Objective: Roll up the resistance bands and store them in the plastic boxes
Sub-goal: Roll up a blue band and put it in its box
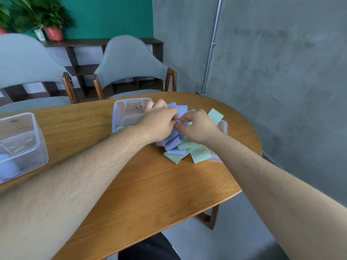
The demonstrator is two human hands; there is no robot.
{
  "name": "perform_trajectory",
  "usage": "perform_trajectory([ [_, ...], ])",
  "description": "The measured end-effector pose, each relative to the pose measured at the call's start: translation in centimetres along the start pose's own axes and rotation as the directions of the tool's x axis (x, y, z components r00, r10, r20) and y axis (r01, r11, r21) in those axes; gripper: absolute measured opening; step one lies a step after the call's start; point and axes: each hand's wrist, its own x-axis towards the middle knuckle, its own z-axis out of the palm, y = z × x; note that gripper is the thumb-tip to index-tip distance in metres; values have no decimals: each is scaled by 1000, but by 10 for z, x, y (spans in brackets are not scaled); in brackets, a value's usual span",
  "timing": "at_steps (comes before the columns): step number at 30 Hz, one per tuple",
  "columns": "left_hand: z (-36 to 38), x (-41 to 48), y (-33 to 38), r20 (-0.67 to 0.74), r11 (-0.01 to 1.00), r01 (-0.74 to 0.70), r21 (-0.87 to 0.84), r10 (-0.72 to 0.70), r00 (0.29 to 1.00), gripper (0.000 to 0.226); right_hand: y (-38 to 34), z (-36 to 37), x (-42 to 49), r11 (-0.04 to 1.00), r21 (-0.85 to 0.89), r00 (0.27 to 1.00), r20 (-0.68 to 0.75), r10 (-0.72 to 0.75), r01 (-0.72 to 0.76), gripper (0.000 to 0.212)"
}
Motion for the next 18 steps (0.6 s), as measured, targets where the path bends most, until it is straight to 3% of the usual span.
perform_trajectory([
  [3, -8, 2, 6, -208, 996, -76, -42, 65, 976, 6, -1, -9, 3, 995, 95, 987, -157, -26, 41, 11],
  [6, -13, 5, 12, -403, 967, -108, -230, 7, 915, 13, -13, -28, 2, 973, 214, 957, -289, -17, 82, 15],
  [9, -25, 12, 22, -405, 879, -140, -456, -64, 912, 14, -27, -47, 3, 957, 232, 901, -430, -61, 175, 20],
  [13, -55, 18, 44, -381, 676, -196, -711, -135, 915, 14, -51, -71, -1, 923, 183, 821, -537, -194, 338, 19],
  [15, -68, 18, 47, -422, 655, -214, -725, -176, 889, 16, -61, -81, -4, 897, 134, 786, -547, -288, 422, 21],
  [18, -88, 13, 43, -515, 709, -252, -659, -181, 838, 20, -77, -96, -9, 852, 160, 749, -574, -332, 499, 30],
])
